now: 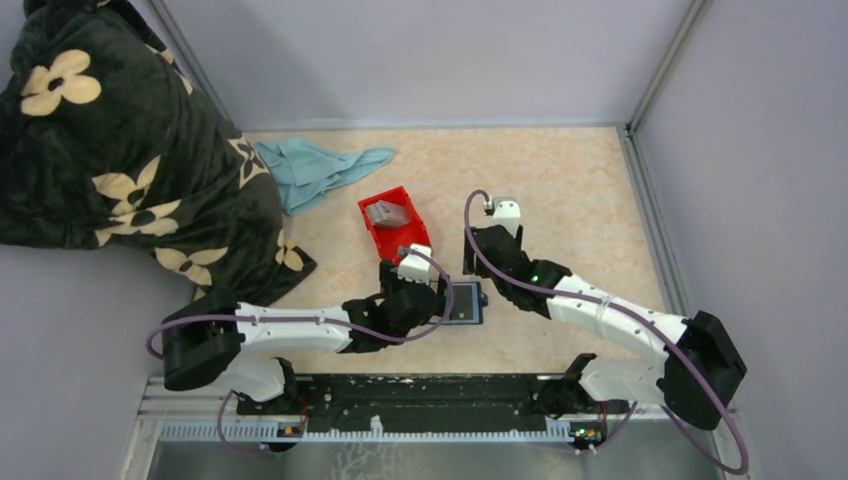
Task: Put the credit cards into the card holder
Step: Pick up the credit card from the storage box.
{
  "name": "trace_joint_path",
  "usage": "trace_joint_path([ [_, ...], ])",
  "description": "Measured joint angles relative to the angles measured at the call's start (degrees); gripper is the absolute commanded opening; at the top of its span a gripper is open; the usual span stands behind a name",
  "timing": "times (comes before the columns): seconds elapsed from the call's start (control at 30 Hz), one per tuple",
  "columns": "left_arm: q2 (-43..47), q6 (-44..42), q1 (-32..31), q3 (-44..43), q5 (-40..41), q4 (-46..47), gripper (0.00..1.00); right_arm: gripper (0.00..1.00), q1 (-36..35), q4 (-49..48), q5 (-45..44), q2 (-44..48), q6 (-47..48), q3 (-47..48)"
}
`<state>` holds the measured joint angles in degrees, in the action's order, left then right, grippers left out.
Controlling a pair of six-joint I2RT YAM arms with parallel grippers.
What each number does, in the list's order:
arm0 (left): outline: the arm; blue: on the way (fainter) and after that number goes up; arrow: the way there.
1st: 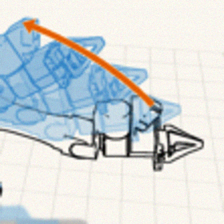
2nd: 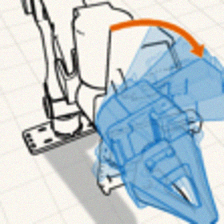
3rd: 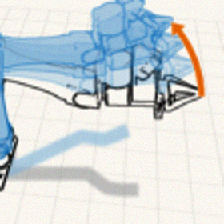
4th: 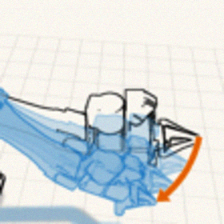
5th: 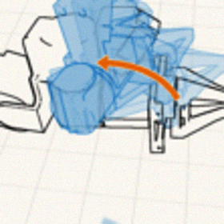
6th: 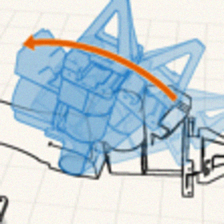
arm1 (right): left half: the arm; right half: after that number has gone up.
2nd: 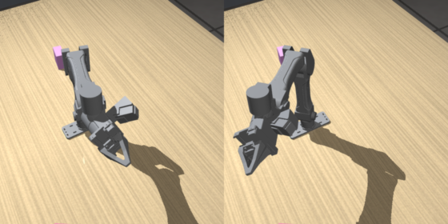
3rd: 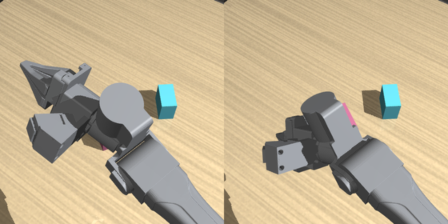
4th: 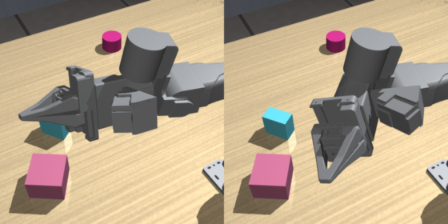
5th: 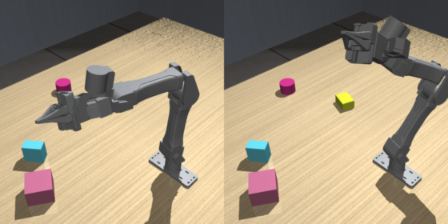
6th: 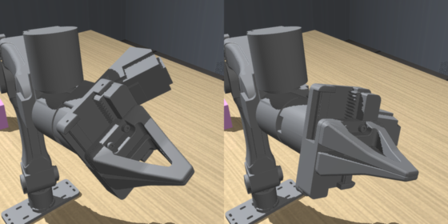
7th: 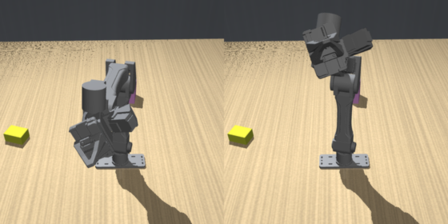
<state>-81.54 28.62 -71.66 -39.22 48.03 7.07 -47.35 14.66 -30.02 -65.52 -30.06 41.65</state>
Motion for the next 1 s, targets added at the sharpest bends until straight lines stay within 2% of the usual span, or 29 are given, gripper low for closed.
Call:
trace_joint_path([
  [0.67,1.03,4.22,0.00,0.92,2.34,-3.06,1.00,0.64,-2.03,-4.76,0.74,-13.09,6.58,12.13],
  [1.0,1.16,12.81,0.07,2.45,6.73,-8.85,1.00,0.64,-2.05,-3.87,4.52,-20.85,7.61,20.26],
])
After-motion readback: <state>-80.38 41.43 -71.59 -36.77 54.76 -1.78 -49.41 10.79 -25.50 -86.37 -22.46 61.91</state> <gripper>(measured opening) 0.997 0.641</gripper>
